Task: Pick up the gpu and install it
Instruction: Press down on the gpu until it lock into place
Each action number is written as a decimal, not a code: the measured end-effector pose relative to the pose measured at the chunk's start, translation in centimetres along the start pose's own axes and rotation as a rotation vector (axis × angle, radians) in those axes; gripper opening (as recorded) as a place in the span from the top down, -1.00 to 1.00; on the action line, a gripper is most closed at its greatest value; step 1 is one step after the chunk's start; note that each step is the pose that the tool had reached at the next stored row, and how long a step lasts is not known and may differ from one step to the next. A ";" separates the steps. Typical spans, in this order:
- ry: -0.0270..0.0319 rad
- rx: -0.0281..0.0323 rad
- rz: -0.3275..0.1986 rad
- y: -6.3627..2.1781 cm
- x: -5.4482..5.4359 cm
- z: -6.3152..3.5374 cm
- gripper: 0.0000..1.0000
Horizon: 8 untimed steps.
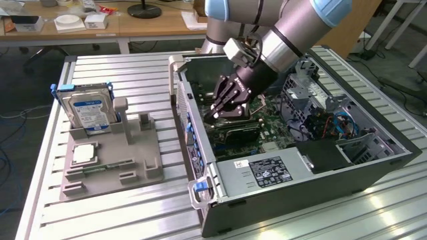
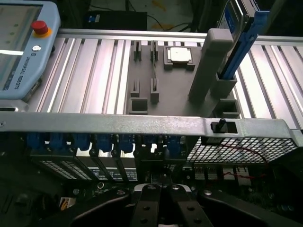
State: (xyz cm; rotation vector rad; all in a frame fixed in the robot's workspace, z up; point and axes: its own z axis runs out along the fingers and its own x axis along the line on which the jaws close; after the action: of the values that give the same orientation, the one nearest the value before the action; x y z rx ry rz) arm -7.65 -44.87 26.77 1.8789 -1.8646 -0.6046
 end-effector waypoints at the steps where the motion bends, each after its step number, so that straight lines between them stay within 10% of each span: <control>1: 0.0000 -0.0122 0.000 -0.17 0.0 -0.06 0.80; 5: -0.0006 -0.0706 0.000 -0.53 0.0 -0.11 0.80; 8: -0.0009 -0.0887 0.000 -0.74 0.1 0.19 0.80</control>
State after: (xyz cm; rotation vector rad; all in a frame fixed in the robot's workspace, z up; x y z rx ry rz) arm -7.16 -44.96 26.19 1.8218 -1.8083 -0.6767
